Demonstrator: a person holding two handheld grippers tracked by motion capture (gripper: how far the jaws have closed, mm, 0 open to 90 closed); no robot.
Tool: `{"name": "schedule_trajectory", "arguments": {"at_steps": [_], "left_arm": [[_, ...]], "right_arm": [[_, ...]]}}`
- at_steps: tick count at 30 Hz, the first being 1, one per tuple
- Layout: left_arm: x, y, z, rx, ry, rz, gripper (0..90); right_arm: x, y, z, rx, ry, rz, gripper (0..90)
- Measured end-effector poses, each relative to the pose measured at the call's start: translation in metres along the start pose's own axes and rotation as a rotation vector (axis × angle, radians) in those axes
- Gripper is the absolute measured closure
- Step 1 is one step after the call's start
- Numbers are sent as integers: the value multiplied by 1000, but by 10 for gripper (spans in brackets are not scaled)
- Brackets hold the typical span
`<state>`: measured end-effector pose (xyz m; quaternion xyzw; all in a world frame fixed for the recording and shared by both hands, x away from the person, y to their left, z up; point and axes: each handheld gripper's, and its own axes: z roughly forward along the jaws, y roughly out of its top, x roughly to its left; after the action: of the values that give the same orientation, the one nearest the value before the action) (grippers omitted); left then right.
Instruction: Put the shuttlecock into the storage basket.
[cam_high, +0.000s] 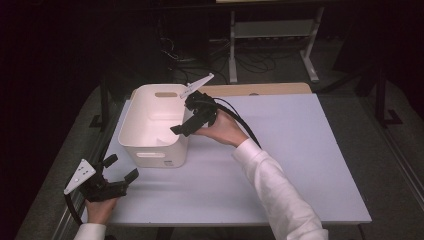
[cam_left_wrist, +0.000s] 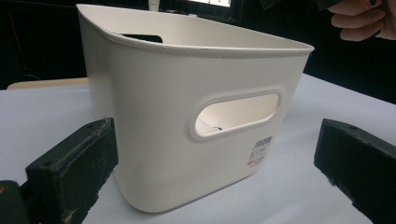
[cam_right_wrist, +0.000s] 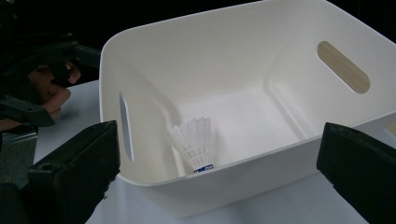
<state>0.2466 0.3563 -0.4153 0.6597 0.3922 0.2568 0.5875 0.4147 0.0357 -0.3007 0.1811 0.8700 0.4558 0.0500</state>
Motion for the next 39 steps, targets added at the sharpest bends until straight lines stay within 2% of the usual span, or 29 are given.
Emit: {"name": "schedule_trajectory", "arguments": {"at_steps": [15,29,35,36,39], "left_arm": [[0,0,2,6,-5,-3,0],[-1,0,3,2,3,-10,0],[-1,0,3,8,9,-9,0],[-1,0,3,8,9,-9,0],[-1,0,2,6,11,-10,0]], "right_arm": [[-7,-21,-14,-11,-13,7,0],[-13,-42,-36,-17,-35,14,0],[-14,-58,-50,-25,-45,53,0],[-13,-60,-52,-35,-34,84,0],[-15,-65,-59,-43,-40,89,0]]}}
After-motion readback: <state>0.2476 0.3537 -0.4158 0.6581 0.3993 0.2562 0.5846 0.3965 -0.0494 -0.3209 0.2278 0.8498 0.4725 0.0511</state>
